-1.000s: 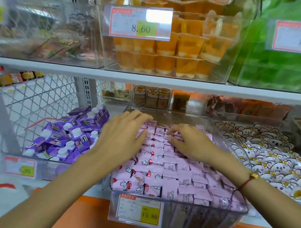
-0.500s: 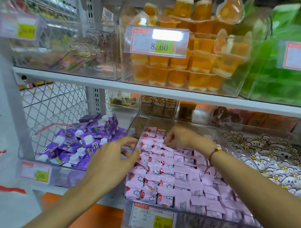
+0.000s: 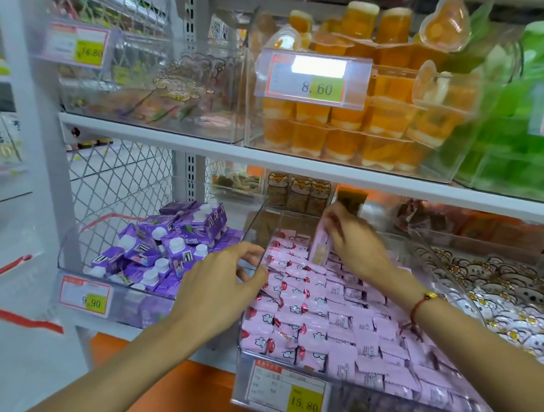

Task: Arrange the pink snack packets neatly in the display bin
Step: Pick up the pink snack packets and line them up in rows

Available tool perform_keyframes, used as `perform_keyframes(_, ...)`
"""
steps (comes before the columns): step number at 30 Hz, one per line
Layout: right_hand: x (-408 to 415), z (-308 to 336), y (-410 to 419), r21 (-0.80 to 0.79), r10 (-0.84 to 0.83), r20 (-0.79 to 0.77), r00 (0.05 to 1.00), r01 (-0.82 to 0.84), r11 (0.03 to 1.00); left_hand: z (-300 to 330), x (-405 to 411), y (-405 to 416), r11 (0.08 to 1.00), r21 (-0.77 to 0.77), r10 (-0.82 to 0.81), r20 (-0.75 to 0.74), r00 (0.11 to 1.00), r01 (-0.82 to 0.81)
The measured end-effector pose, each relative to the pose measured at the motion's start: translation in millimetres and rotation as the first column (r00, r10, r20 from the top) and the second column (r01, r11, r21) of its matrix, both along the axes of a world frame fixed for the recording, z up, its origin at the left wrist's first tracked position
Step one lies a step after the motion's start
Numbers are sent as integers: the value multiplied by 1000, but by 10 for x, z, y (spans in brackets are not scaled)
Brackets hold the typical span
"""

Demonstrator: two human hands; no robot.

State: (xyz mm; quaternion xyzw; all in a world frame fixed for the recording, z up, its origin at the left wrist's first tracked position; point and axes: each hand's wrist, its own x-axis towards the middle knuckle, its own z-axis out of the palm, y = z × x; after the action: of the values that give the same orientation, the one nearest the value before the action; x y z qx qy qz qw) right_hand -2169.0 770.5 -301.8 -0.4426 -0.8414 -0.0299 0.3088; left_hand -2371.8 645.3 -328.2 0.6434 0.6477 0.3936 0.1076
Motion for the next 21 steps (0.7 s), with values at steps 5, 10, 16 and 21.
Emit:
perform_keyframes(5, 52, 140, -220, -25, -130, -566, 814, 140, 990, 50, 34, -50, 991, 134, 20, -67, 998, -11)
perform_keyframes(10, 68, 99, -506, -539, -379, -756, 534, -177, 824, 163, 147, -76, 917, 290, -199, -267, 943, 276)
perform_keyframes(16, -20, 133, -714, -618, -470, -786, 403, -546, 566, 195, 144, -58, 864, 309, -230, -461, 857, 398)
perform_keyframes(21, 38, 235, -806, -606, -476, -789, 390, -627, 490, 215, 155, -61, 870, 375, -245, -233, 941, 320)
